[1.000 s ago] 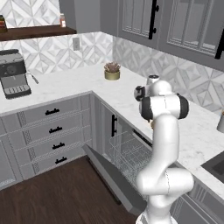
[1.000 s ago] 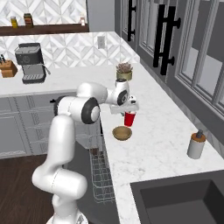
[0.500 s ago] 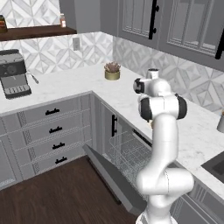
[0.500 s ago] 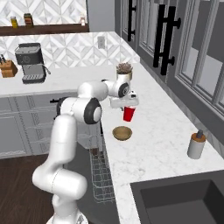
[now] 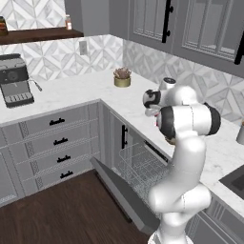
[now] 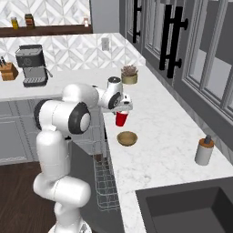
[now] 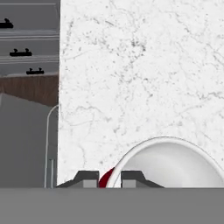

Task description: Pick up the cup and bowl from the counter, place them in the dishwasher, and close the dishwasher door.

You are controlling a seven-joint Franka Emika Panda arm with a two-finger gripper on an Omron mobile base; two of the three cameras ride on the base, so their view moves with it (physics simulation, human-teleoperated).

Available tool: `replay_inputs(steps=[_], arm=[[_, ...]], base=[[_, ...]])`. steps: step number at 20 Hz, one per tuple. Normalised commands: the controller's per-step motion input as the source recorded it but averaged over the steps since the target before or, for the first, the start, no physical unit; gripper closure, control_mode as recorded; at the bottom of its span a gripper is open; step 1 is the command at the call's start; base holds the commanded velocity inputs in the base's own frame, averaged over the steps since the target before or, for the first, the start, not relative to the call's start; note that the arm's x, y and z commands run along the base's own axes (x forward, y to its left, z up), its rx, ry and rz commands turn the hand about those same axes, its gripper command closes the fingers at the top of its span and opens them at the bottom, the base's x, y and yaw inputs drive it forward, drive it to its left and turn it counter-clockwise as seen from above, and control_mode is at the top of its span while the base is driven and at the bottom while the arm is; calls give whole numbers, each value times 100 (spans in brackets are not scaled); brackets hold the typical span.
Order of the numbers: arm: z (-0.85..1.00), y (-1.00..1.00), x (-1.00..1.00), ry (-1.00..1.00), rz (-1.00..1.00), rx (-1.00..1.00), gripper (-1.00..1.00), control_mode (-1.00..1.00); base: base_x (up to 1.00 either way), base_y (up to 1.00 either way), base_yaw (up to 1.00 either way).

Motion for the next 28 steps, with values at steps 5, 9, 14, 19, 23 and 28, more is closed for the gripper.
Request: replay_inputs(steps=[5, 9, 14, 19, 23, 28], arm=[[41, 78, -100, 1, 0, -1, 100, -100], [-2, 71, -73, 4, -3, -5, 100, -100], [-32, 76, -18, 6, -5, -4, 100, -100], [-64, 46, 12, 11, -1, -4, 100, -100], [-58, 29, 11, 6, 0, -9, 100, -100], [-39, 27, 15, 0, -5, -9, 100, -100]], base=[[0, 0, 0], [0, 0, 0], [0, 0, 0], [0, 0, 0], [0, 0, 0], [0, 0, 0]])
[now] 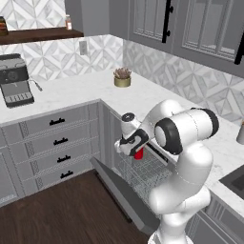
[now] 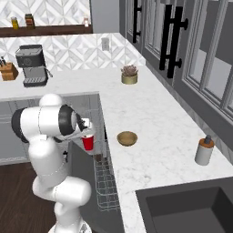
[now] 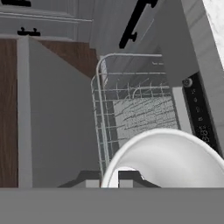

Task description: Pick up the cup and bowl from the counter, place them in the dishwasher, and close the dishwasher door.

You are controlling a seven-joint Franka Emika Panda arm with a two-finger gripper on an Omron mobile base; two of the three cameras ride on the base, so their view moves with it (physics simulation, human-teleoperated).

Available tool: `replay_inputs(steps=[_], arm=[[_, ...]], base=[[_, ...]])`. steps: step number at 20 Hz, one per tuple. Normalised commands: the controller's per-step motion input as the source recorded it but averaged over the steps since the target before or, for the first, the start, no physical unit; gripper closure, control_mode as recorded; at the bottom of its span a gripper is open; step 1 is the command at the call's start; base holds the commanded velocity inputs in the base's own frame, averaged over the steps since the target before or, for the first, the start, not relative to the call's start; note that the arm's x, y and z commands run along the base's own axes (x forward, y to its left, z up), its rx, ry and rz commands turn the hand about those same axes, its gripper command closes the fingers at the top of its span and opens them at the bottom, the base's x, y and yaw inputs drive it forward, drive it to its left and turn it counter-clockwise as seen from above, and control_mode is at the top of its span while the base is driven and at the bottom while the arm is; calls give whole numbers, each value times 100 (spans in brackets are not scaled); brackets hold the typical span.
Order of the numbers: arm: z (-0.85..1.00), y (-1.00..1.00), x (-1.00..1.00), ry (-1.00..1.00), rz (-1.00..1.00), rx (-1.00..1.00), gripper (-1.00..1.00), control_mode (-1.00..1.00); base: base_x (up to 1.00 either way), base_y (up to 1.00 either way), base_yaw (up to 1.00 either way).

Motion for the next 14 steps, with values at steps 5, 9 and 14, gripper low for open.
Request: replay_inputs(steps=[5, 9, 14], arm=[[-41, 0, 16, 0, -17, 0, 100, -100], [-47, -1, 21, 0, -15, 0, 100, -100], [-31, 0, 31, 0, -17, 0, 100, -100]], base=[[0, 0, 0], [0, 0, 0], [0, 0, 0]])
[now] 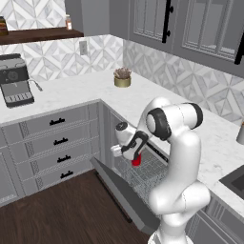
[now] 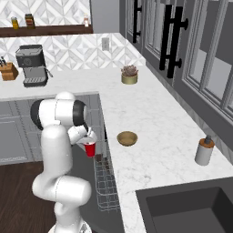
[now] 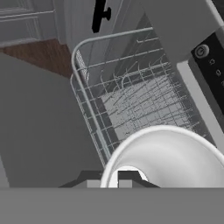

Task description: Pick up the cup and bowl from the counter, place them in the dishwasher, and close the dishwasher door.

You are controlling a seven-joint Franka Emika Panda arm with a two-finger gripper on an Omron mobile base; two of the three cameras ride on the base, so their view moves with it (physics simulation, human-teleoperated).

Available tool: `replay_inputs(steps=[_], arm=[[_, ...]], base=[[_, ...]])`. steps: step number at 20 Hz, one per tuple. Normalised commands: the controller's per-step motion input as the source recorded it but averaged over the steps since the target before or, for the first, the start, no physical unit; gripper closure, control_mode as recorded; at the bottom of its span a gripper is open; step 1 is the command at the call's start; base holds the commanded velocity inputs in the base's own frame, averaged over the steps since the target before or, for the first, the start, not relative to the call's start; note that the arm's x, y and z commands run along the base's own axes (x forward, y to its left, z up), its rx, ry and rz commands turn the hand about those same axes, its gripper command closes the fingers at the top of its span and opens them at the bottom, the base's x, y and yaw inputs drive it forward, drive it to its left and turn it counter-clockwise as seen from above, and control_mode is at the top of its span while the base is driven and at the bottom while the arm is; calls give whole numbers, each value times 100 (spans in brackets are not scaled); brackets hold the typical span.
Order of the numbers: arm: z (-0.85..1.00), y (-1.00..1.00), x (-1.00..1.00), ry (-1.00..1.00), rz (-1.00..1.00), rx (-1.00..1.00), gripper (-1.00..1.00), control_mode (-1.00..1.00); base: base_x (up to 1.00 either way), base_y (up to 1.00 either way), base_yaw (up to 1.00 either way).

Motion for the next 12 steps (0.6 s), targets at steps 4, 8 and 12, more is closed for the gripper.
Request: replay_inputs(steps=[4, 8, 12], arm=[[-27, -1, 38, 0, -12, 0, 100, -100], [-24, -25, 37, 0, -11, 0, 100, -100], [-34, -25, 35, 0, -8, 0, 100, -100]], base=[[0, 0, 0], [0, 0, 0], [0, 0, 0]])
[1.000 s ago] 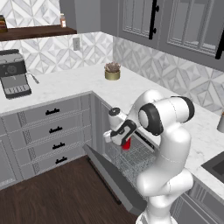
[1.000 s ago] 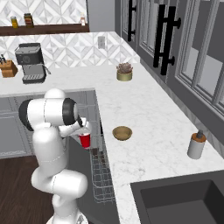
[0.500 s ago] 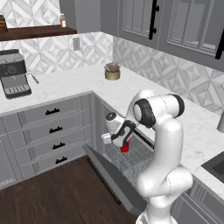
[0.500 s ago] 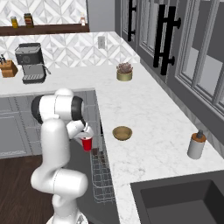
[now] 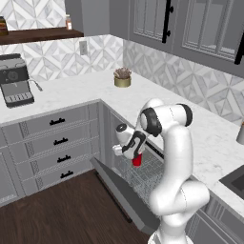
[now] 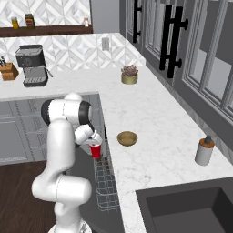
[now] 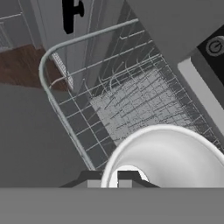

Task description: Pick up the cup and bowl from the counter, place them in the dishwasher, and close the dishwasher door.

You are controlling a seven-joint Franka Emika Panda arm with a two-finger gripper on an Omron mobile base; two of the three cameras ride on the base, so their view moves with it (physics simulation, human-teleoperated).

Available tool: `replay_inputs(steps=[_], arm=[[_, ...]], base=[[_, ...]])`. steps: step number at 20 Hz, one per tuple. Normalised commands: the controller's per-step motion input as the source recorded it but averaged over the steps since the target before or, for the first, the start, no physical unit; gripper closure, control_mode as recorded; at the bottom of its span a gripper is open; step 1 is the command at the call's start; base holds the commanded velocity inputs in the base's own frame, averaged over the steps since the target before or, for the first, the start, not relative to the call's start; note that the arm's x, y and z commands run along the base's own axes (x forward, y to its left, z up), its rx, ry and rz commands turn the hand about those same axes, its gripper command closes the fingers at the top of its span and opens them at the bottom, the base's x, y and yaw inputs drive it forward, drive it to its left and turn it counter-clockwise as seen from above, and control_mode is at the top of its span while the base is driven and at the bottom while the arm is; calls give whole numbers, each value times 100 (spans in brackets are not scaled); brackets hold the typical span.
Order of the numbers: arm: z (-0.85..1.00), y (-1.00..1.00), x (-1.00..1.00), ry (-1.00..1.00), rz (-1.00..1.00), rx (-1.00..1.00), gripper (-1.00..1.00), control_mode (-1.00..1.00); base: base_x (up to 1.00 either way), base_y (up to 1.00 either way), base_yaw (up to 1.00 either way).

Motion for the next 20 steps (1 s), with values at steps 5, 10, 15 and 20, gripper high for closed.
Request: replay_inputs(steps=[5, 10, 15, 20], arm=[[-57, -14, 38, -1, -6, -3, 100, -100], [-65, -5, 32, 0, 0, -1, 100, -100], [-64, -1, 28, 0, 0, 0, 100, -100], [-55, 0, 6, 0, 0, 0, 100, -100]], base=[[0, 0, 0], [0, 0, 0], [0, 0, 0], [0, 0, 0]])
